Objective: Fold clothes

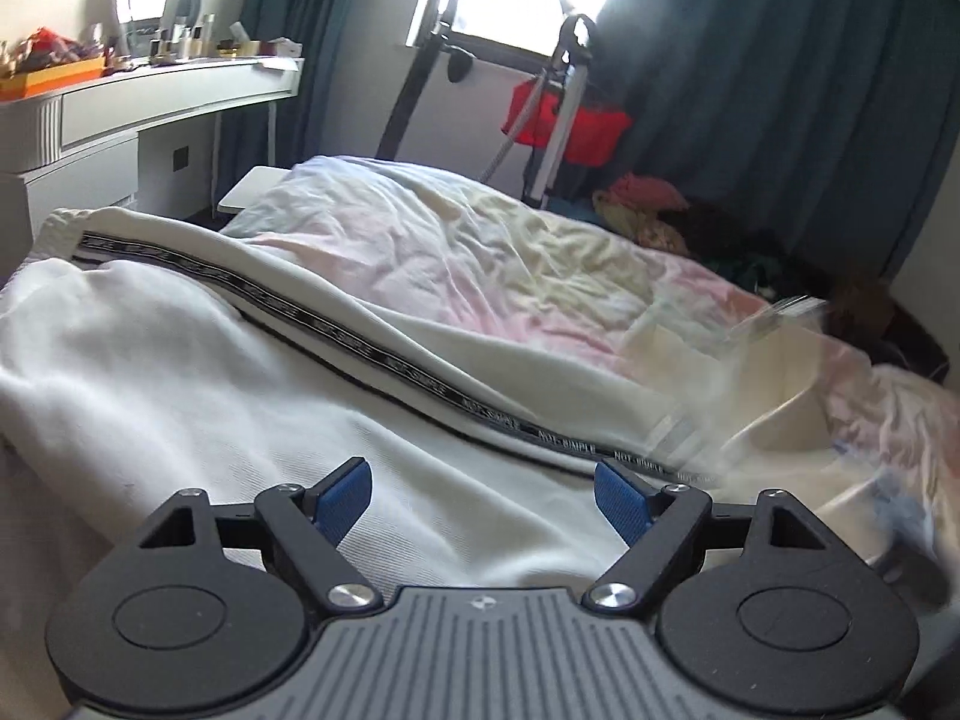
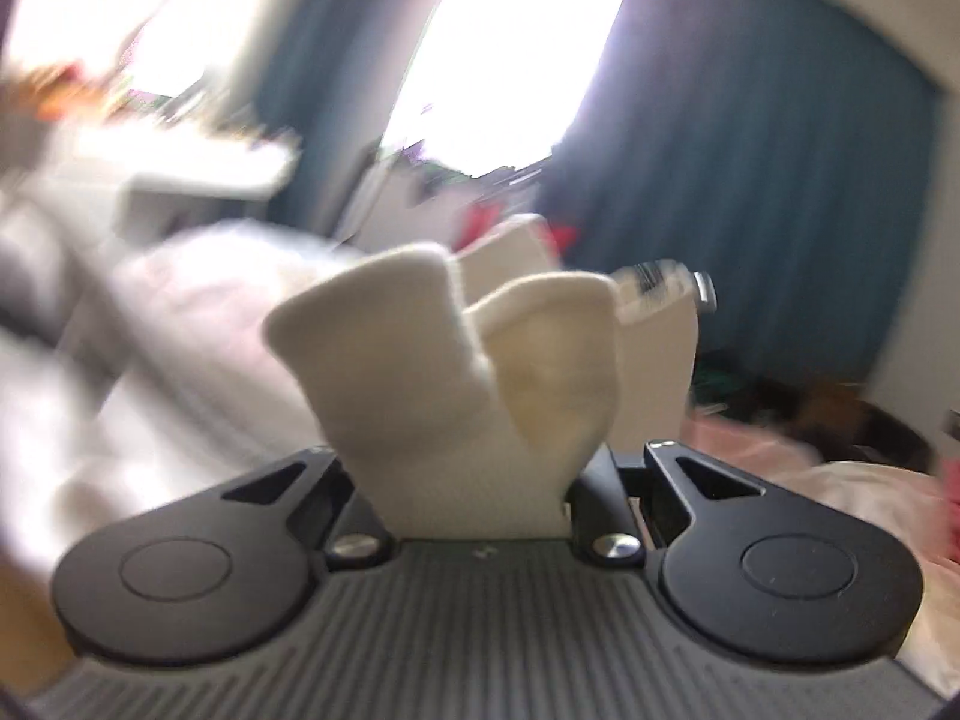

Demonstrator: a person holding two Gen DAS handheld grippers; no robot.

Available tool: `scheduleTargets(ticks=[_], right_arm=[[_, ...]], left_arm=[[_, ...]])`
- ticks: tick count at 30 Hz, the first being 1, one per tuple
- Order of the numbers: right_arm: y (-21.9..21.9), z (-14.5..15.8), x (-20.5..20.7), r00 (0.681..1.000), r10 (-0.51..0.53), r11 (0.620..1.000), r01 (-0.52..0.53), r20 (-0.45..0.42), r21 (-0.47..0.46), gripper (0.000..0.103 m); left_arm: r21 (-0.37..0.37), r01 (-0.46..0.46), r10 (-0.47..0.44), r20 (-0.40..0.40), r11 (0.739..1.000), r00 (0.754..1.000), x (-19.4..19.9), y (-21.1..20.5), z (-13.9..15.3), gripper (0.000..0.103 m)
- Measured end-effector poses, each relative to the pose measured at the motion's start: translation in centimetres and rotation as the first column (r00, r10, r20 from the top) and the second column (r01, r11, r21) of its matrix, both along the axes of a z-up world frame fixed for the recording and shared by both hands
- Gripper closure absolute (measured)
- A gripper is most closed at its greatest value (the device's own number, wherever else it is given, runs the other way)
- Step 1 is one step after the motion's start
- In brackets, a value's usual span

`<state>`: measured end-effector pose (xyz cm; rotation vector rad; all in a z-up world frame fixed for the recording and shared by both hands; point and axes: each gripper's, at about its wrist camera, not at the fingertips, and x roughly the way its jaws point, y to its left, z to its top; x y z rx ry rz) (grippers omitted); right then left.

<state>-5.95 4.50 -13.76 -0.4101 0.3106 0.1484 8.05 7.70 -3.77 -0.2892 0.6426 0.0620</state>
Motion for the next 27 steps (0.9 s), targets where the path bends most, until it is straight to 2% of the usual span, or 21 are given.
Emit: scheduleTargets(ticks=[3,4,8,11,14,18,20,24,26,27], right_arm=[[2.6,-4.6,0.5,0.995,0.018,0.993,-0.03,-0.101,-0.117,0.085],[2.9,-5.1,0.3,0.996,0.017,0.989,-0.031,-0.093,-0.143,0.085],[2.5,-3.8,-0.4,0.997,0.023,0.992,-0.032,-0.074,-0.122,0.084],[4.9,-2.5,-1.2,0.996,0.068,0.991,-0.073,-0.052,-0.114,0.084],[7.5,-1.9,-1.1,0.989,0.117,0.991,-0.122,-0.086,-0.056,0.084],[8.7,-2.6,-0.4,0.981,0.12,0.992,-0.125,-0.15,-0.025,0.081],[8.2,-2.1,1.0,0.969,0.155,0.988,-0.153,-0.195,0.023,0.069],[5.6,-0.2,1.5,0.915,0.258,0.961,-0.21,-0.309,0.182,0.052],[3.6,1.1,1.0,0.876,0.314,0.933,-0.215,-0.365,0.288,0.025],[2.4,1.6,0.7,0.854,0.346,0.912,-0.21,-0.388,0.351,0.022]], left_arm=[[-0.04,-0.018,0.018,0.0,0.999,1.0,-0.4,1.4,0.5,0.02],[-0.059,-0.022,0.022,-0.003,0.998,1.0,-0.4,1.9,0.6,0.02],[-0.149,-0.009,0.012,0.02,0.989,1.0,0.0,2.8,1.3,0.02],[-0.154,-0.004,0.013,0.057,0.988,0.998,0.0,3.2,1.9,0.02],[-0.157,0.001,0.011,0.073,0.988,0.997,0.0,3.9,2.0,0.02],[-0.171,0.003,0.011,0.084,0.985,0.996,0.0,4.9,2.1,0.02],[-0.188,0.005,0.01,0.079,0.982,0.997,0.0,5.1,2.1,0.02],[-0.18,0.025,-0.01,0.084,0.983,0.996,0.1,4.5,1.9,0.02],[-0.179,0.04,-0.025,0.083,0.983,0.996,0.0,3.9,1.6,0.02],[-0.18,0.049,-0.034,0.083,0.982,0.996,0.0,3.6,1.4,0.02]])
